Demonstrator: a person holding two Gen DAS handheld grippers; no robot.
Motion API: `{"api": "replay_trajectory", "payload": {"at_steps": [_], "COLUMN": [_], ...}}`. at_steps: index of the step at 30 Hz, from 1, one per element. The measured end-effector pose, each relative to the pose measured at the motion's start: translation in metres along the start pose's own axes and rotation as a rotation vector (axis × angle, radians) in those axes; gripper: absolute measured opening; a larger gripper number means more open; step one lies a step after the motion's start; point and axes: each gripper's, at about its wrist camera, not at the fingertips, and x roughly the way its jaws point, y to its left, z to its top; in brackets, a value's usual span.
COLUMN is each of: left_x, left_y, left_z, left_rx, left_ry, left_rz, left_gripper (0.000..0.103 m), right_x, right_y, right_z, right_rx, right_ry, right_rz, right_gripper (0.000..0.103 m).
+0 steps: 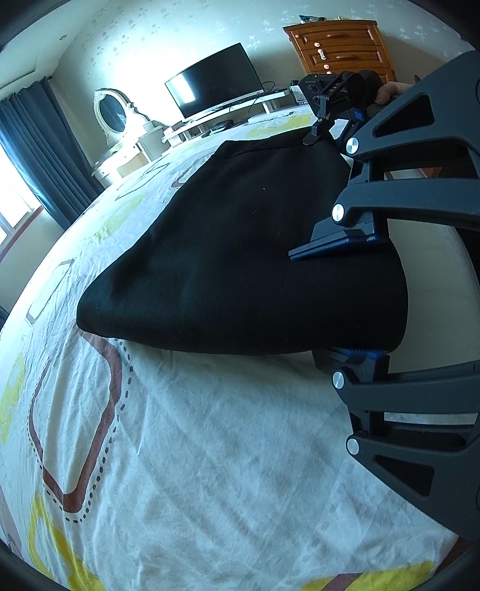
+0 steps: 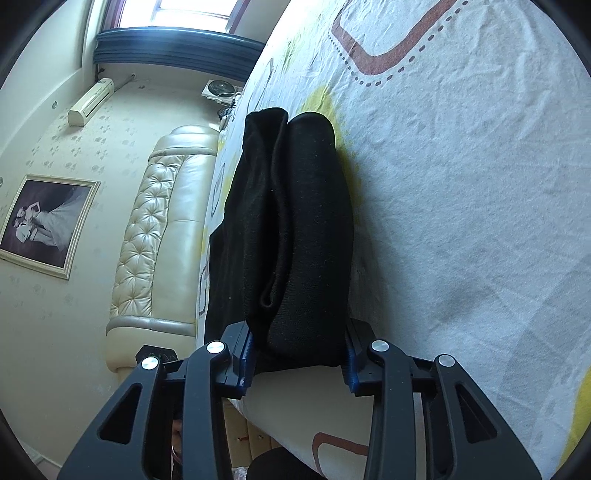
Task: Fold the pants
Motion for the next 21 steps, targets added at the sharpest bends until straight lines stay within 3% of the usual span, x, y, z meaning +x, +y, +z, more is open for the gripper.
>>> {"api": "replay_trajectory", "payload": {"at_steps": [21], "left_x": [-0.001], "left_y": [0.002], "left_z": [-0.004], "left_rx": [-0.001], "left_ry": [0.032], "left_rz": [-0.011], "left_gripper": [0.037], "right_x": [-0.012], "right_y": [-0.014], "right_z": [-0.019], "right_rx": [0.014], "right_ry": [0.03], "right_rz": [0.014], "right_gripper": [0.037]}}
